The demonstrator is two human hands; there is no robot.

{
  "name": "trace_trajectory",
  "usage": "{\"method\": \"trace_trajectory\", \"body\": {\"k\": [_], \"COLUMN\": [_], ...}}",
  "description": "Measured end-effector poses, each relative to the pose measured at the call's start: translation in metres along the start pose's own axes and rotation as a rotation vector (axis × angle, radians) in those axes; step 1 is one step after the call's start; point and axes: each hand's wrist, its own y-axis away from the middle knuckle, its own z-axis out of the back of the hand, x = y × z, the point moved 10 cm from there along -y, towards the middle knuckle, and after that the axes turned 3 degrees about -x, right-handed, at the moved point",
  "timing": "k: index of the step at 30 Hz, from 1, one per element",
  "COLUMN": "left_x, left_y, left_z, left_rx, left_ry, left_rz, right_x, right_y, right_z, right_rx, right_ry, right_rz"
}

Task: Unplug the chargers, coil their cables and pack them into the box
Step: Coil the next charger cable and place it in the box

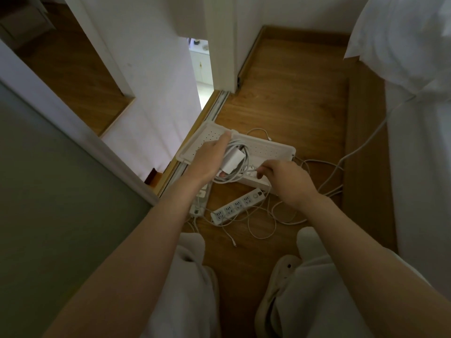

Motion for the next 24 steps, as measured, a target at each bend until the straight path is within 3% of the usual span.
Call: {"method": "trace_trajectory", "body": {"k": [10, 15, 19, 24], "left_x": [0.003, 0.004, 0.012, 0.041], "left_y": [0.001, 0.001, 0.0, -0.005], "left_z": [-0.016, -0.02, -0.026, -0.034], "left_rx": [0.005, -0.048, -0.051, 0.021], "left_ry": [-0.584, -0.548, -0.425, -0.134], "left_rz": [-0.164, -0.134, -0.051, 0.244], "right_x": [0.009, 0.031, 0.043, 0.063], "right_y": [0.005, 0.018, 0.022, 0.036], "right_z": [0.031, 0.031, 0.025, -0.005], "right_rx": [-0.212, -0.239, -0.218, -0.044], "right_ry": [-0.088, -0.21, -0.159, -0.043], "right_rz": [0.022, 0.136, 0.2, 0.33]}}
